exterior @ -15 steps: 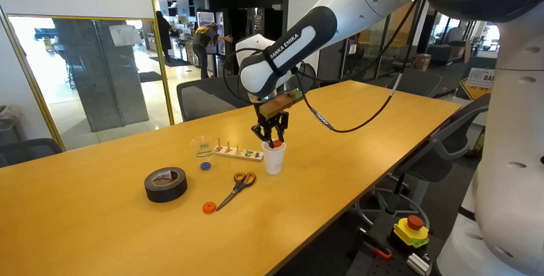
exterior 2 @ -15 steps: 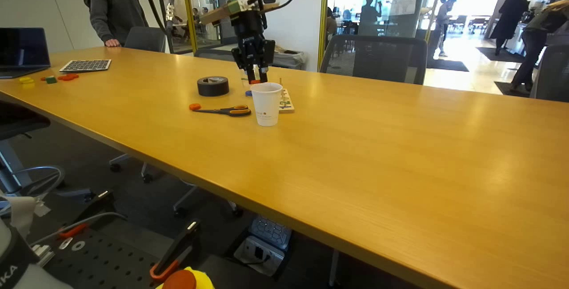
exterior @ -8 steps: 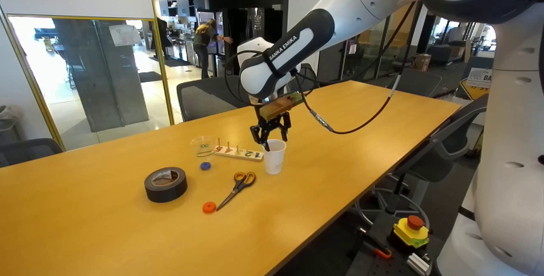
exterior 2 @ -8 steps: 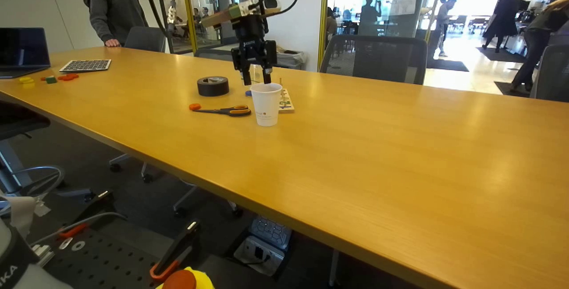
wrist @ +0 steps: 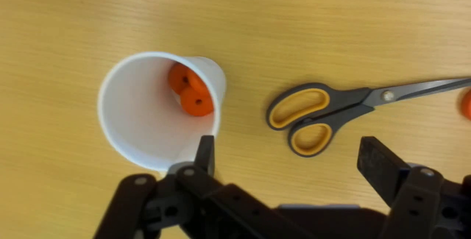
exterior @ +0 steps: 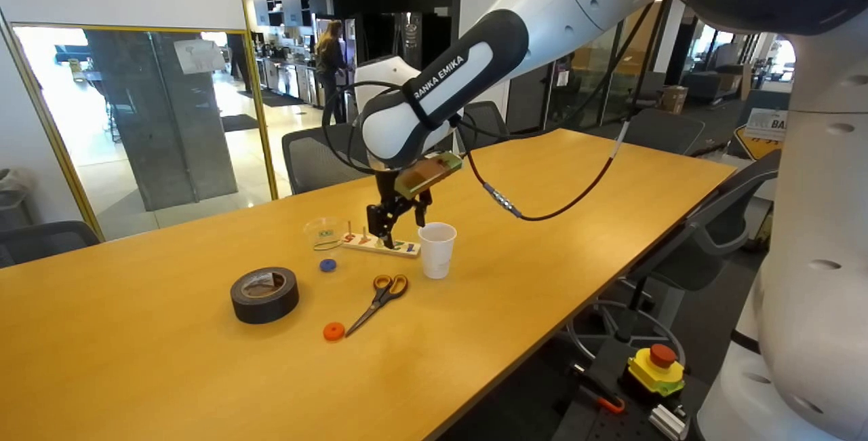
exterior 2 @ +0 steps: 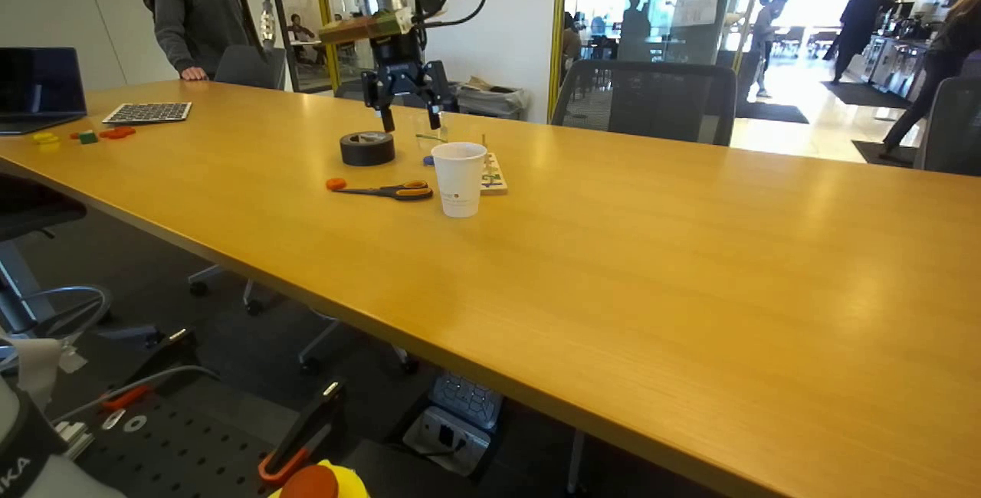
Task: Put two round orange blocks in the white cup then put the round blue block in the clear cup, then put the remaining round orange blocks in the white cup
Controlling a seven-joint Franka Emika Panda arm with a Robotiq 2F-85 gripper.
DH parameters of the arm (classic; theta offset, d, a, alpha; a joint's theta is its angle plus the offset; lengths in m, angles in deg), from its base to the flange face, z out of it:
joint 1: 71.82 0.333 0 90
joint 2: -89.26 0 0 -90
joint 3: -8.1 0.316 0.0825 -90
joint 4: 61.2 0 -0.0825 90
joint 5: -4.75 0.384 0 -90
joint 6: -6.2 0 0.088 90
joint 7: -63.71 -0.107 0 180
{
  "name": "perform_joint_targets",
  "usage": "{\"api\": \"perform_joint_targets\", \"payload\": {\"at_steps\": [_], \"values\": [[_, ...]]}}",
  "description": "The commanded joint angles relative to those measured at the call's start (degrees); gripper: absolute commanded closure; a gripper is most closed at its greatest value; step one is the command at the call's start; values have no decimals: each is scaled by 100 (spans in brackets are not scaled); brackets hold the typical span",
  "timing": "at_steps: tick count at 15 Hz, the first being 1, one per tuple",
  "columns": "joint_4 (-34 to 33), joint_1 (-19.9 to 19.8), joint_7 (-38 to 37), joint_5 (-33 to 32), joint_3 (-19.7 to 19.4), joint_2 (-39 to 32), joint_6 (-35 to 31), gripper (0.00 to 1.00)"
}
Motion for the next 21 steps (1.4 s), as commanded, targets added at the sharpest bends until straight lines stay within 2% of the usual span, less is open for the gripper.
{"api": "perform_joint_targets", "payload": {"at_steps": [1,8,14,21], "values": [[339,219,641,147,276,115,-495,0],[392,524,2008,142,774,-216,-1104,0],[290,417,3522,689,1154,-643,-1507,0],[166,253,4190,1138,1261,-1028,-1421,0]]}}
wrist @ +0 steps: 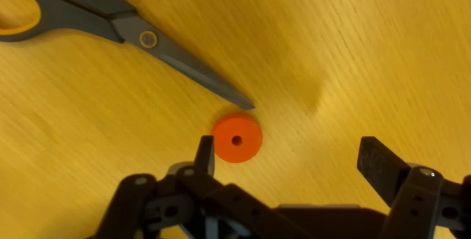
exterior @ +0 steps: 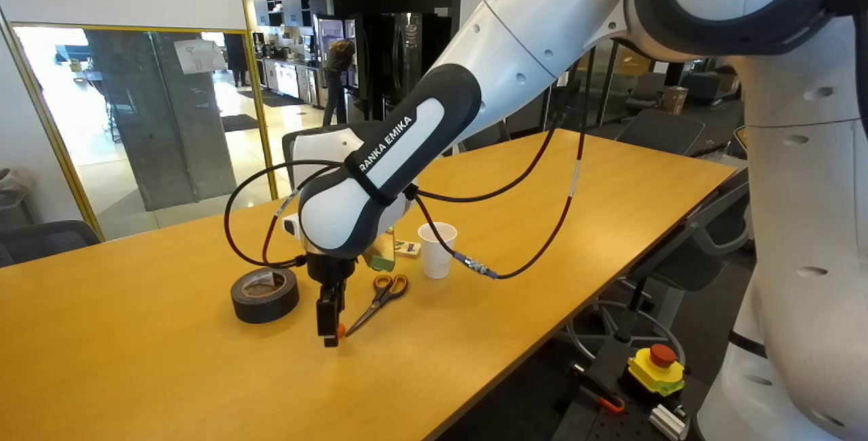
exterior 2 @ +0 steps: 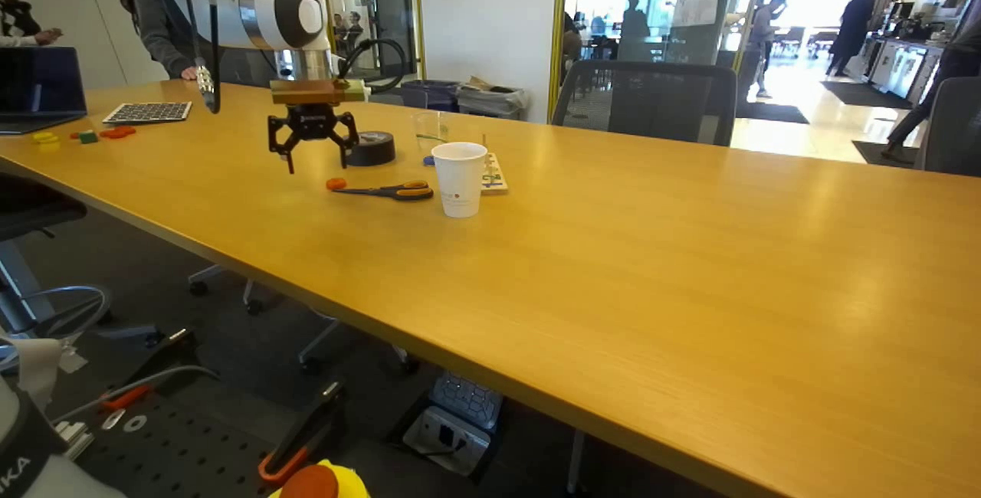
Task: Put two round orange blocks in the white cup then put the round blue block in the clear cup, then put the remaining round orange blocks in the white cup
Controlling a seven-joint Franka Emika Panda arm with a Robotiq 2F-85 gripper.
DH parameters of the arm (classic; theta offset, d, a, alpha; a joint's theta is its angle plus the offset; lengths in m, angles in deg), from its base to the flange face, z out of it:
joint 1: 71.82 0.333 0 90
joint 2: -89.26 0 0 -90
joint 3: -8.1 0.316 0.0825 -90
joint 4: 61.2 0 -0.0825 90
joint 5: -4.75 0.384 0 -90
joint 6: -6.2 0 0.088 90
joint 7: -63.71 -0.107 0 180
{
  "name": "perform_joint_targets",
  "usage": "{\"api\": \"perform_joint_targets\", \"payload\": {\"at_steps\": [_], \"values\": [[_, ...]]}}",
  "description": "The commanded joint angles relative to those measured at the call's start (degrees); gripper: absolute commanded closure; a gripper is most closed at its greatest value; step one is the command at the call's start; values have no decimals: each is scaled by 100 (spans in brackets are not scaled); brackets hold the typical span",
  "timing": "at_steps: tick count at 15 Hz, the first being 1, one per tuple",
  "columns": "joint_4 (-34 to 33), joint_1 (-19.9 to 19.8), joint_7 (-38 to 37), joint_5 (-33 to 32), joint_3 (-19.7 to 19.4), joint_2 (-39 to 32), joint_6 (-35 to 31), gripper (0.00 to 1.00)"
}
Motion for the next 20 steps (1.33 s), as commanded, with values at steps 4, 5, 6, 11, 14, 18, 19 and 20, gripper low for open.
{"api": "perform_joint_targets", "payload": {"at_steps": [4,5,6,11,14,18,19,20], "values": [[-375,-261,446,284,136,-387,46,0],[-433,-280,478,285,142,-441,64,0],[-494,-290,495,281,144,-496,82,0],[-706,-331,560,303,173,-689,112,0],[-771,-344,566,308,185,-758,107,0],[-782,-340,541,283,175,-788,68,0],[-768,-324,512,248,155,-776,55,25],[-770,-314,488,235,145,-771,78,26]]}}
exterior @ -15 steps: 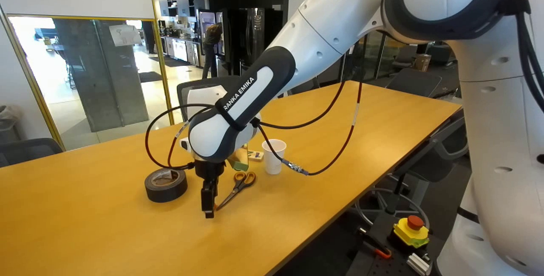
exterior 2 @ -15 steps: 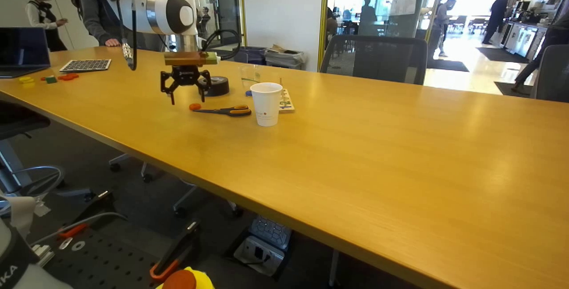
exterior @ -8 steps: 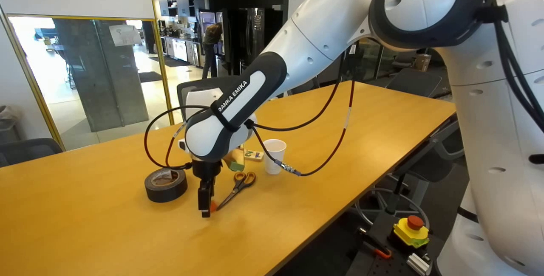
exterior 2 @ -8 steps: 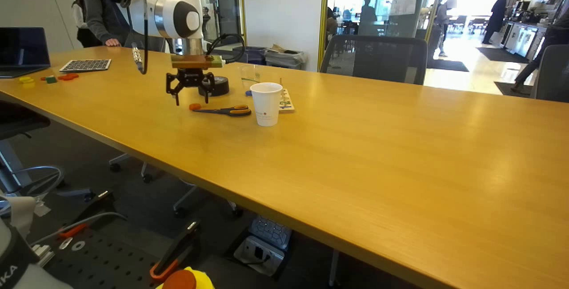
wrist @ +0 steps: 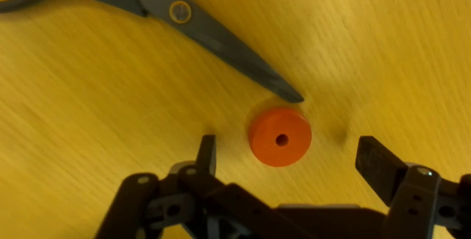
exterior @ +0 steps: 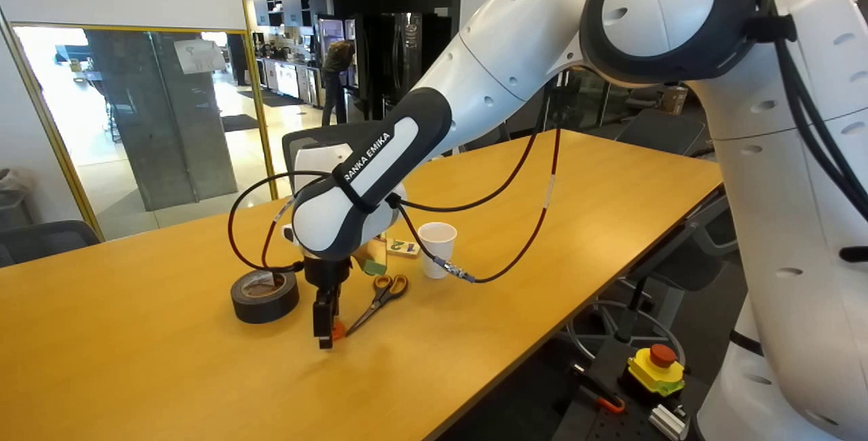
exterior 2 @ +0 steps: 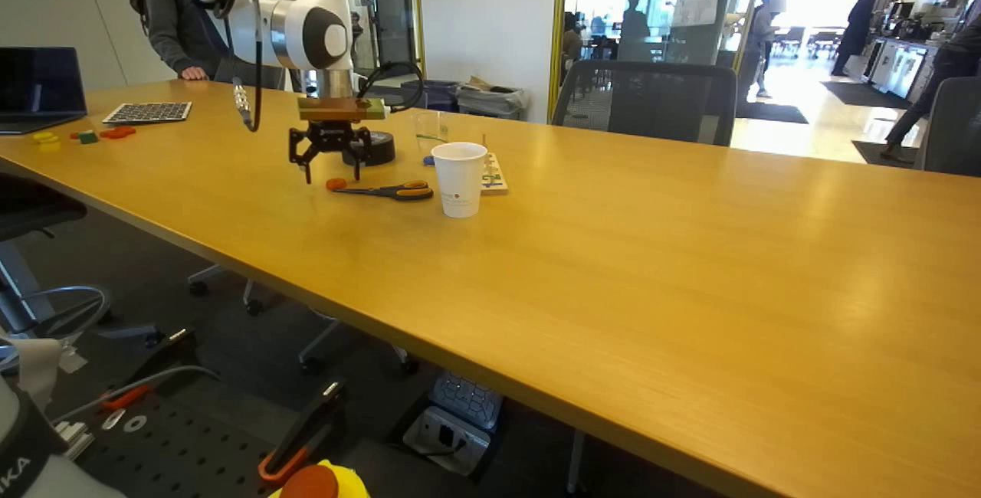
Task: Put two round orange blocks in the white cup then put the round blue block in the clear cup, then put the remaining round orange blocks in the white cup
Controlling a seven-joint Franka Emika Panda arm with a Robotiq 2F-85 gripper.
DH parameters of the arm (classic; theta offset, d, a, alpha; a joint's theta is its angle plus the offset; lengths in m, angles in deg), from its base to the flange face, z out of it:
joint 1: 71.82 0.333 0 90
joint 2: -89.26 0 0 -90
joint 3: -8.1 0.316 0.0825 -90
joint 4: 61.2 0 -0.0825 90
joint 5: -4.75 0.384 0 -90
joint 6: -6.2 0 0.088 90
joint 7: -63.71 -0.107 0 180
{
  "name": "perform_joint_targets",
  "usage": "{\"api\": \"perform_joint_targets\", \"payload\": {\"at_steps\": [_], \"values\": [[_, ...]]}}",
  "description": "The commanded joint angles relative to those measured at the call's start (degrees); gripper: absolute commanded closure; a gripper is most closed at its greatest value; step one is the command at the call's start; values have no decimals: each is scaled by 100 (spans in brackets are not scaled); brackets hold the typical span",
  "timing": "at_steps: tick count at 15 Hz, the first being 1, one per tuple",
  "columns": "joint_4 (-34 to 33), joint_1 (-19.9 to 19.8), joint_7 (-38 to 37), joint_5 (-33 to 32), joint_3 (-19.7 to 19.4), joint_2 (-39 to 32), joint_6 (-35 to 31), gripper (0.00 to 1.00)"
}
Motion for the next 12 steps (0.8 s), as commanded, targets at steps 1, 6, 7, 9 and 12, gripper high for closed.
{"api": "perform_joint_targets", "payload": {"at_steps": [1,6,7,9,12], "values": [[-131,-62,47,69,68,-28,107,32],[-188,-49,-15,39,30,-26,186,71],[-200,-48,-28,33,21,-26,211,80],[-218,-39,-62,18,-4,-22,284,78],[-223,-24,-216,-51,-103,83,344,78]]}}
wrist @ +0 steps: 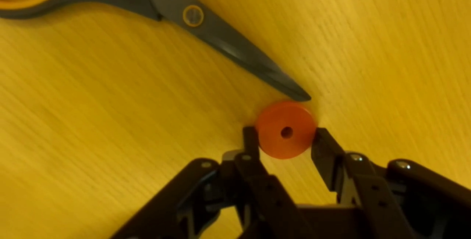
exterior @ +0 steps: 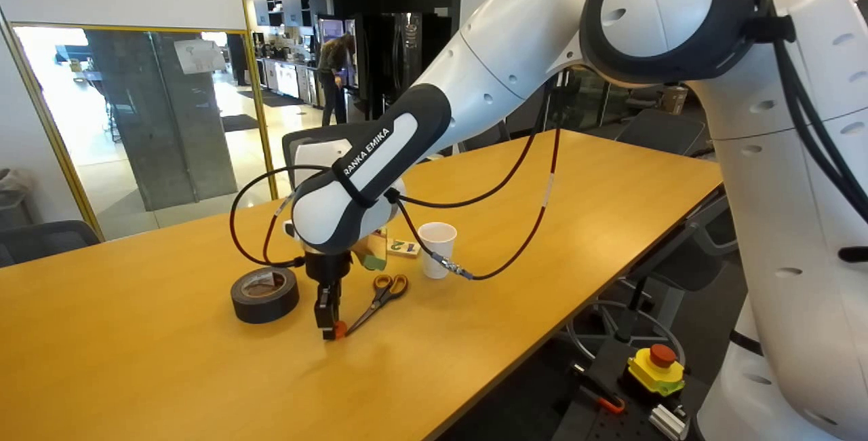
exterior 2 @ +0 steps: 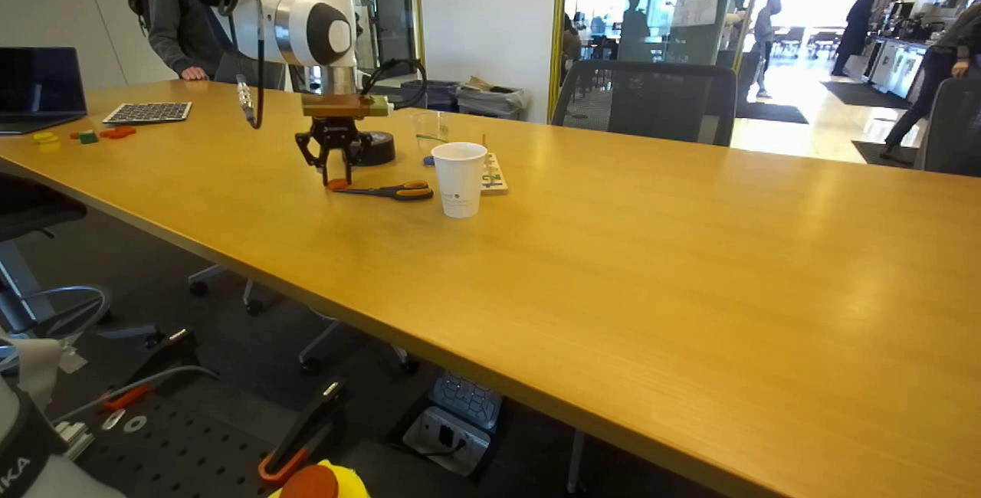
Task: Put two round orange blocks in the white cup then put the round blue block in the clear cup, then put the remaining round orange blocks in the white cup
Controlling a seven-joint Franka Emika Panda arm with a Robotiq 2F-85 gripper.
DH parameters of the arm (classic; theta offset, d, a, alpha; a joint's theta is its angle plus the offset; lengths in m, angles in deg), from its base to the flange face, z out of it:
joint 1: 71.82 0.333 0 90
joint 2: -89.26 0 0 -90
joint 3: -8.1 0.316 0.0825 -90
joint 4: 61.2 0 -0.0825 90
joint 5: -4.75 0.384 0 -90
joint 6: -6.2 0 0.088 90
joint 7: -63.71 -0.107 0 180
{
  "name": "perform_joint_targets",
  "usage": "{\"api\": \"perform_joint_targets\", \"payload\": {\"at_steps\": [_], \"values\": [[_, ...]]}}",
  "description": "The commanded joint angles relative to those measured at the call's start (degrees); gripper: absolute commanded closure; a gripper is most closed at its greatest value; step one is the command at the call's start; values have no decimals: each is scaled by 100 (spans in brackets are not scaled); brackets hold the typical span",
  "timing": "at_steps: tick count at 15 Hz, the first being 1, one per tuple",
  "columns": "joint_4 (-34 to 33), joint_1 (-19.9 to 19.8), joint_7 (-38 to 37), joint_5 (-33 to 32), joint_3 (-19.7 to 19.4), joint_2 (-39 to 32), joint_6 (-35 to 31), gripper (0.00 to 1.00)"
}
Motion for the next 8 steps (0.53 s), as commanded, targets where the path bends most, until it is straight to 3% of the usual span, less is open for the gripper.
{"api": "perform_joint_targets", "payload": {"at_steps": [1,8], "values": [[-115,-21,-238,-67,-118,184,197,78],[-103,-182,-954,-303,-742,1137,276,78]]}}
